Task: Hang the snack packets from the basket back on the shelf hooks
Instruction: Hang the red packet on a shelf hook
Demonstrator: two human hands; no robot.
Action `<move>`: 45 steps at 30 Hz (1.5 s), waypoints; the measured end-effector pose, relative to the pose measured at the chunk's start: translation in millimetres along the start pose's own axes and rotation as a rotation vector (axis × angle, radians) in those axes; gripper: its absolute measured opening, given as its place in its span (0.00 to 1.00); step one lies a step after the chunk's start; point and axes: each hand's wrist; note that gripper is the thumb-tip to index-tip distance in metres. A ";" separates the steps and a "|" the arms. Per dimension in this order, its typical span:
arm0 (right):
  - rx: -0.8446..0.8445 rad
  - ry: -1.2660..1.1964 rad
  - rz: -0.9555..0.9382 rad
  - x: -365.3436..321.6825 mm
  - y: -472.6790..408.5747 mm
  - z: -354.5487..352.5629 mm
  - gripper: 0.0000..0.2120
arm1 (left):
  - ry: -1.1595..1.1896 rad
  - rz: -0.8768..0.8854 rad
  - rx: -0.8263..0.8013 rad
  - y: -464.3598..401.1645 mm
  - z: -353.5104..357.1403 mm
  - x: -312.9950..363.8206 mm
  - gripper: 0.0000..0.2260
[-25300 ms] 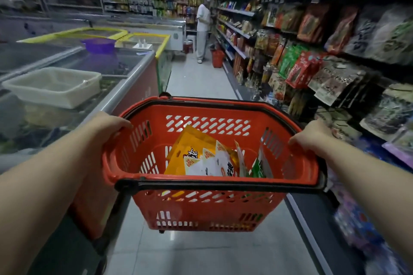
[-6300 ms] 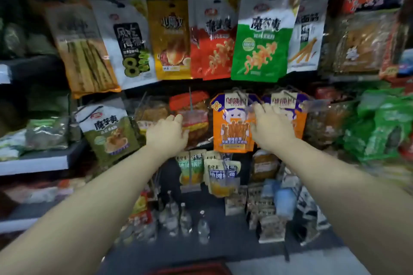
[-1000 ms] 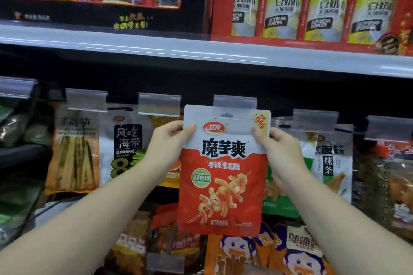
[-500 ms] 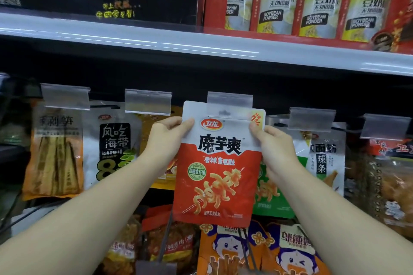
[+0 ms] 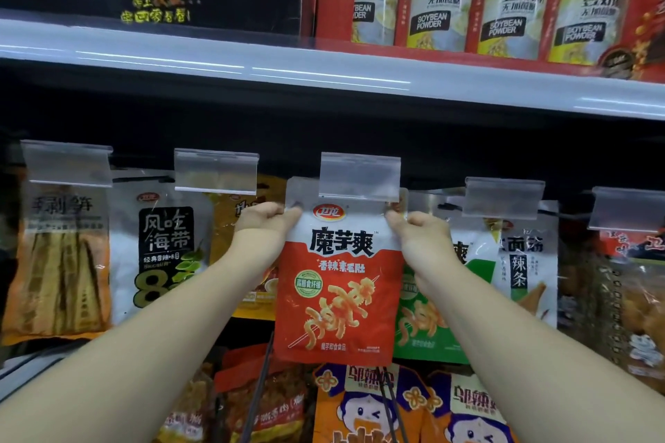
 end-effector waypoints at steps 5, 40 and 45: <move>0.074 0.083 0.049 6.8 -29.8 12.1 0.08 | -0.112 0.008 0.062 -18.8 6.3 -9.9 0.17; 0.165 0.487 -0.078 32.6 12.5 40.0 0.18 | -0.447 0.329 0.046 -6.1 -43.3 -28.8 0.06; 0.144 0.910 -0.155 50.5 66.4 23.9 0.21 | -1.025 0.485 -0.161 35.6 -78.8 -34.2 0.13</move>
Point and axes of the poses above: each hand's wrist, its own y-axis away from the middle knuckle, its own z-axis out of the palm, x = y × z, and after that the axes turned 14 degrees about y, right-handed
